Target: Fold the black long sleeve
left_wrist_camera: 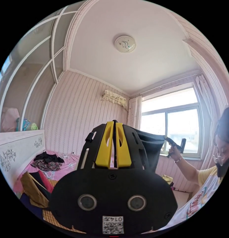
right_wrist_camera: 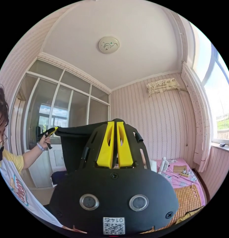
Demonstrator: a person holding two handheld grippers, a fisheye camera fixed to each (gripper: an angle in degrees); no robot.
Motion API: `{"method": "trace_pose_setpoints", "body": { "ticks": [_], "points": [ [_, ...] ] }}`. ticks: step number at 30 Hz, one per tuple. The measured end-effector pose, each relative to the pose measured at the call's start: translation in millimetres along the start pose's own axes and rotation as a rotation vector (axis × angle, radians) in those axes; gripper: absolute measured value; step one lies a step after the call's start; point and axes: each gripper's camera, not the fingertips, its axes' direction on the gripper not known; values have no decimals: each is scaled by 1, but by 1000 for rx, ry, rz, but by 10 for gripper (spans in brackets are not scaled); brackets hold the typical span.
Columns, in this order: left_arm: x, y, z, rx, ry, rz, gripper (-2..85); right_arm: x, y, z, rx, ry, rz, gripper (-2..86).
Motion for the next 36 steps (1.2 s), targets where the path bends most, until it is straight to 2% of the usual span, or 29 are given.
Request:
{"method": "trace_pose_setpoints", "body": {
  "ticks": [3, 8, 10, 13, 15, 18, 20, 21, 24, 25, 27, 29, 31, 34, 36],
  "points": [
    [16, -7, -6, 15, -57, 24, -9, -21, -12, -3, -31, -14, -41, 5],
    [49, -31, -61, 275, 13, 130, -9, -51, -47, -62, 225, -130, -103, 6],
    [60, -44, -66, 291, 3, 201, -8, -58, -64, -64, 202, -115, -160, 6],
    [57, -57, -45, 212, -35, 230, -8, -52, -77, -42, 113, -73, -176, 7],
    [27, -49, -6, 96, -74, 137, -8, -35, -71, -13, 13, -71, -128, 7],
    [-30, -7, 64, -120, -143, -13, -9, 7, -28, 63, -277, -41, -21, 6],
    [-59, 30, 106, -258, -220, -41, -10, 40, 35, 128, -504, 11, 27, 6],
    [-74, 54, 132, -341, -283, -64, -10, 47, 51, 141, -547, 27, 45, 6],
    [-85, 89, 181, -423, -366, -53, -10, 82, 96, 191, -674, 75, 145, 5],
    [-87, 87, 190, -424, -360, -59, -10, 94, 89, 204, -665, 99, 166, 5],
    [-90, 54, 213, -328, -321, -89, -10, 107, 56, 212, -529, 141, 166, 6],
    [-91, 18, 221, -224, -261, -99, -10, 120, 7, 207, -277, 150, 168, 6],
    [-92, -6, 227, -164, -212, -64, -10, 128, -12, 204, -160, 130, 170, 7],
    [-98, -6, 235, -170, -207, 41, -10, 143, -1, 207, -120, 59, 159, 7],
    [-119, 29, 242, -255, -196, 41, -10, 154, 30, 211, -171, 29, 161, 7]
  ]
}}
